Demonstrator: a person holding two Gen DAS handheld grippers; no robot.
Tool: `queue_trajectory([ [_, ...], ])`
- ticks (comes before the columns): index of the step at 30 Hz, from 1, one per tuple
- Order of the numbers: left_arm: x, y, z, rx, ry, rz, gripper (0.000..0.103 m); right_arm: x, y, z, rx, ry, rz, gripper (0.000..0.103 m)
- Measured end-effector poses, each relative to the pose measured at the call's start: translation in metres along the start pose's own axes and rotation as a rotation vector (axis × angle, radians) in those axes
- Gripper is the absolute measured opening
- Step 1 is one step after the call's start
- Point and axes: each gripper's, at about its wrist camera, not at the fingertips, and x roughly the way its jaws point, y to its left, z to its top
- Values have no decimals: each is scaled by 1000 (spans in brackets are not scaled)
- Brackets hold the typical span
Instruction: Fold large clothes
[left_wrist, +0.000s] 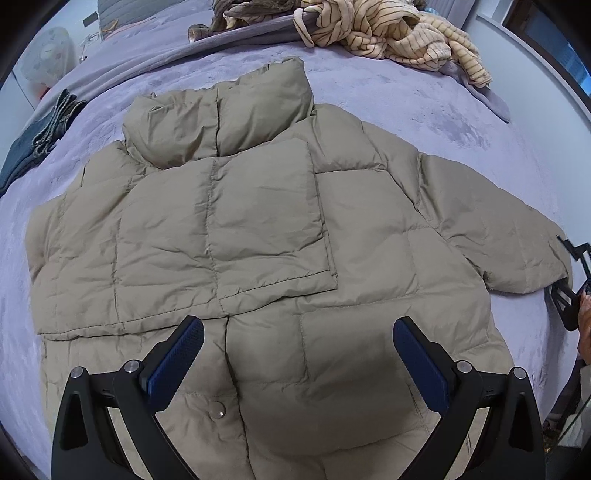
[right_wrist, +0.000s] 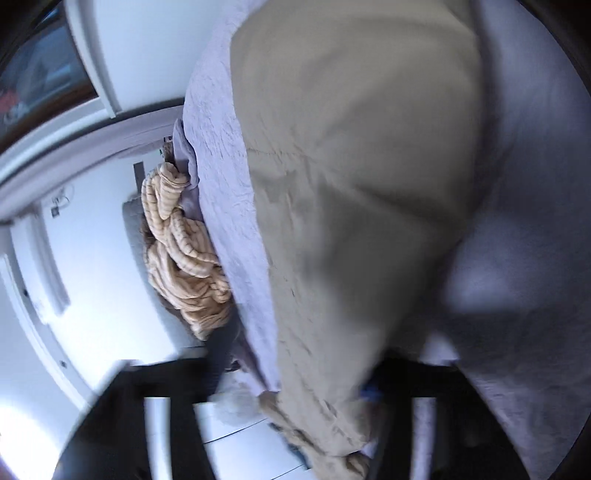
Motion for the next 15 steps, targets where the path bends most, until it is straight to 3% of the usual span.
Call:
queue_trajectory([
  [4, -7, 20, -2, -28, -21, 23, 103, 15, 26, -17, -77, 36, 61, 8],
  [8, -6, 56, -6, -106, -18, -9, 103, 41, 79, -55, -238, 134, 122, 8],
  [11, -10, 87, -12, -165, -46, -6, 103, 68, 123, -101, -409, 224, 128, 8],
  [15, -22, 126, -17, -207, -101, 28, 103, 117, 169, -198, -704, 364, 82, 8],
])
